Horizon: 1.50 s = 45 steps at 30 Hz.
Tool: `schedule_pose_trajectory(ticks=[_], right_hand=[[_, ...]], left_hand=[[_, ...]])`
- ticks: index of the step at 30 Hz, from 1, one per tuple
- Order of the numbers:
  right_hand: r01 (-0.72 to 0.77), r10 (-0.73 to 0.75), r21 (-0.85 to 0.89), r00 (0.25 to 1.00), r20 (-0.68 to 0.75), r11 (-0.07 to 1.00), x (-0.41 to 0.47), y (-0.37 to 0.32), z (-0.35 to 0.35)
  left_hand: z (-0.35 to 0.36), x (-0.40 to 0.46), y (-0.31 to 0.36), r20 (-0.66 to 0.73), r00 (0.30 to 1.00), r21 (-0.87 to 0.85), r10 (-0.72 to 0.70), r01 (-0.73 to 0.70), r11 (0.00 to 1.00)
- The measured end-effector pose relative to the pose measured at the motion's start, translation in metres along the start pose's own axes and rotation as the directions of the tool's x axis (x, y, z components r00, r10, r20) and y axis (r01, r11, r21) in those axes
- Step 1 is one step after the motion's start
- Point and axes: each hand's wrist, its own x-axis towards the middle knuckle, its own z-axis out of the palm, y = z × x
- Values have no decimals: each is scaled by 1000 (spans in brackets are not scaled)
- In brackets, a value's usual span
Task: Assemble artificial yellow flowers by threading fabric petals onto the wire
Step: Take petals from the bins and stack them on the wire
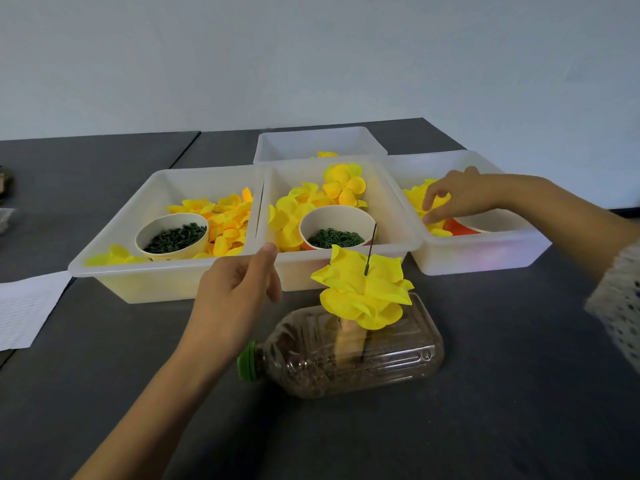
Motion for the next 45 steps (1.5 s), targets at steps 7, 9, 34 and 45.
schedule_pose_trajectory(ticks=[7,9,34,45], right_hand=[[-81,61,-242,994,-87,967,6,-14,20],[-117,87,-171,982,-170,978,4,-14,13],[273,-188,785,961,-201,556,-148,-98,-29],[219,-162,941,970,-182,259,-153,-121,-18]], left_hand=[[-1,4,-2,-16,1000,-1,-8,8,1000],[-2,5,-1,-8,1000,-6,2,-2,1000],[13,-10,50,239,955,-220,176,-123,968],[11,-11,56,222,941,-263,256,-195,945]])
